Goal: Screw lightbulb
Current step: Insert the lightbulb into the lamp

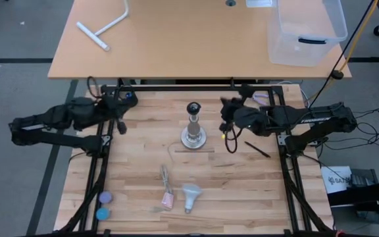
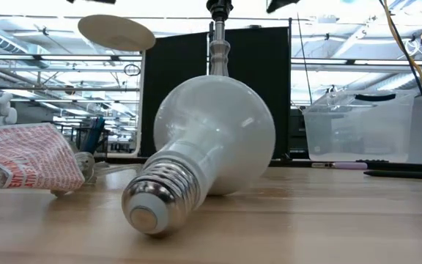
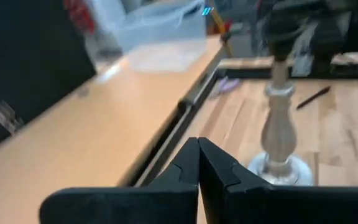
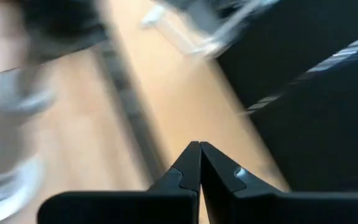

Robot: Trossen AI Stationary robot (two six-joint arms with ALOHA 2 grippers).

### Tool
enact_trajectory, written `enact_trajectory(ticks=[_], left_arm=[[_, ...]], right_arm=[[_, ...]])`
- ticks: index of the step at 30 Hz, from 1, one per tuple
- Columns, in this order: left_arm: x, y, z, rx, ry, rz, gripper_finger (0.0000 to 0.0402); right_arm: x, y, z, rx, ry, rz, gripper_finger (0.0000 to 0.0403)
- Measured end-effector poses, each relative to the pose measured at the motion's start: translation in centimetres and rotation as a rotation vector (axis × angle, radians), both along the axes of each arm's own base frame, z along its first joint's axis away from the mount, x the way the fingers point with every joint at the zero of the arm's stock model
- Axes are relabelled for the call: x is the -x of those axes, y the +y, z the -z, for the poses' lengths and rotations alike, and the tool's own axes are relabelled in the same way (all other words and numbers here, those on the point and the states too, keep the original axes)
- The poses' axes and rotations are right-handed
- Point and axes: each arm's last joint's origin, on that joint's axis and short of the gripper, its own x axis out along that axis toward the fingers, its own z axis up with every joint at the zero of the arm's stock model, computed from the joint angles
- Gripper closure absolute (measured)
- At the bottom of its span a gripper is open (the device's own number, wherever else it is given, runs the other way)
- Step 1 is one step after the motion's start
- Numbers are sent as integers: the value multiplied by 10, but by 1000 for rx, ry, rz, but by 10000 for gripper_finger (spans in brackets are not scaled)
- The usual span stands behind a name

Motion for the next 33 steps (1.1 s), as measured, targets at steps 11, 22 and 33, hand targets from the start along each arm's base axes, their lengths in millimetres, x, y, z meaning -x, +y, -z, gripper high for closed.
enact_trajectory(ticks=[11,22,33], left_arm=[[-36,5,54,315,-86,102,401],[-50,-10,103,438,-300,199,401],[-57,-19,126,487,-278,141,401]], right_arm=[[5,28,40,-669,141,-287,403],[-33,108,126,-728,452,-564,403],[-53,159,138,-662,405,-791,403]])
